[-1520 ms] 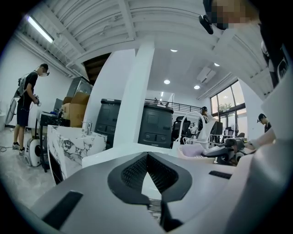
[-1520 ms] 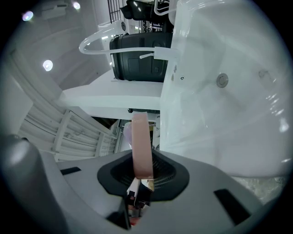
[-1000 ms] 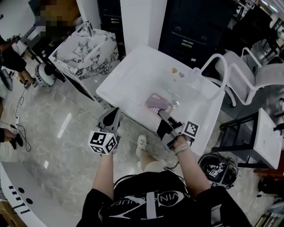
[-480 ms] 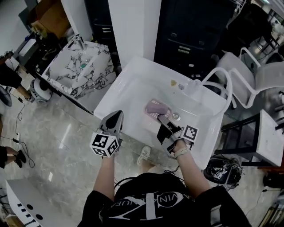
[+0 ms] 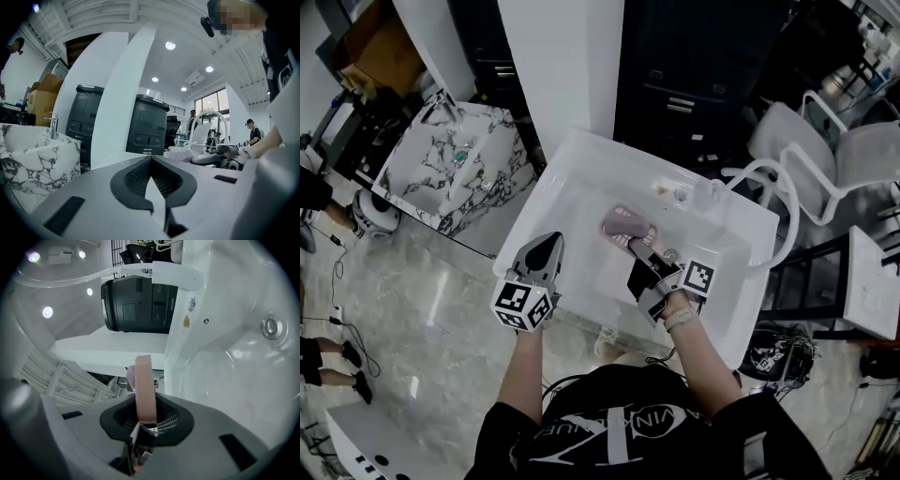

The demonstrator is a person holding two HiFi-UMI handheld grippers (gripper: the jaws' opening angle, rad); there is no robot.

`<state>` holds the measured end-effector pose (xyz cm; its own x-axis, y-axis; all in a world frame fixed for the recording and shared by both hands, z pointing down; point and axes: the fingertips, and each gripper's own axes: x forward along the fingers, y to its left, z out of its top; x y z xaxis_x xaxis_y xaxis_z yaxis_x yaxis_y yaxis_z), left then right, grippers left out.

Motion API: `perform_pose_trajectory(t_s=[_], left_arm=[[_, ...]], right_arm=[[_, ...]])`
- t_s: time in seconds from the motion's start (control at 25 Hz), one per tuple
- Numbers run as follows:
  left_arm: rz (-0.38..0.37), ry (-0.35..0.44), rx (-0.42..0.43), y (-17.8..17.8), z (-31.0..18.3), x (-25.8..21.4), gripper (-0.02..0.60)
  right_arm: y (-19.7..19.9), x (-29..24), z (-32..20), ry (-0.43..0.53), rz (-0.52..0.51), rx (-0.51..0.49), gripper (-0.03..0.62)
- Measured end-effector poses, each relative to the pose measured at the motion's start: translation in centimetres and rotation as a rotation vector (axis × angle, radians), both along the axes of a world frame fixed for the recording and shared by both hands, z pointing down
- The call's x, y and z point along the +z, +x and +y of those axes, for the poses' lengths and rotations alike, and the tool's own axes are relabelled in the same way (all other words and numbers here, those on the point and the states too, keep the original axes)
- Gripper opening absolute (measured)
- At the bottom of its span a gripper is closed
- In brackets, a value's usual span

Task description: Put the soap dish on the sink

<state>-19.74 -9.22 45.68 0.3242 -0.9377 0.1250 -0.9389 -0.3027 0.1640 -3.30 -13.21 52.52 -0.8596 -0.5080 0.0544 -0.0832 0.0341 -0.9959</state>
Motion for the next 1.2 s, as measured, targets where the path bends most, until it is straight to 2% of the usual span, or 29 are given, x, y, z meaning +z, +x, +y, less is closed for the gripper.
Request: perform_pose_trajectory(t_s=[0.8,1.0,1.2], left_arm=[[0.022,-0.046,0.088,-0.7,-8.6,1.8,0.012],[0.029,-0.068,0.146,0.1,-11.6,2.8,0.012],[0.047,-0.103,0.170,0.1,-14.0,4.2,0.012]], right_arm=[[-3.2,1.0,-7.1,-0.010,0.041,0.023,0.071],[-2.8,1.6,-8.7,-0.022,0.072,0.062,0.071],[-2.3,2.4,-10.2,-0.036,0.068,0.114,0.071]])
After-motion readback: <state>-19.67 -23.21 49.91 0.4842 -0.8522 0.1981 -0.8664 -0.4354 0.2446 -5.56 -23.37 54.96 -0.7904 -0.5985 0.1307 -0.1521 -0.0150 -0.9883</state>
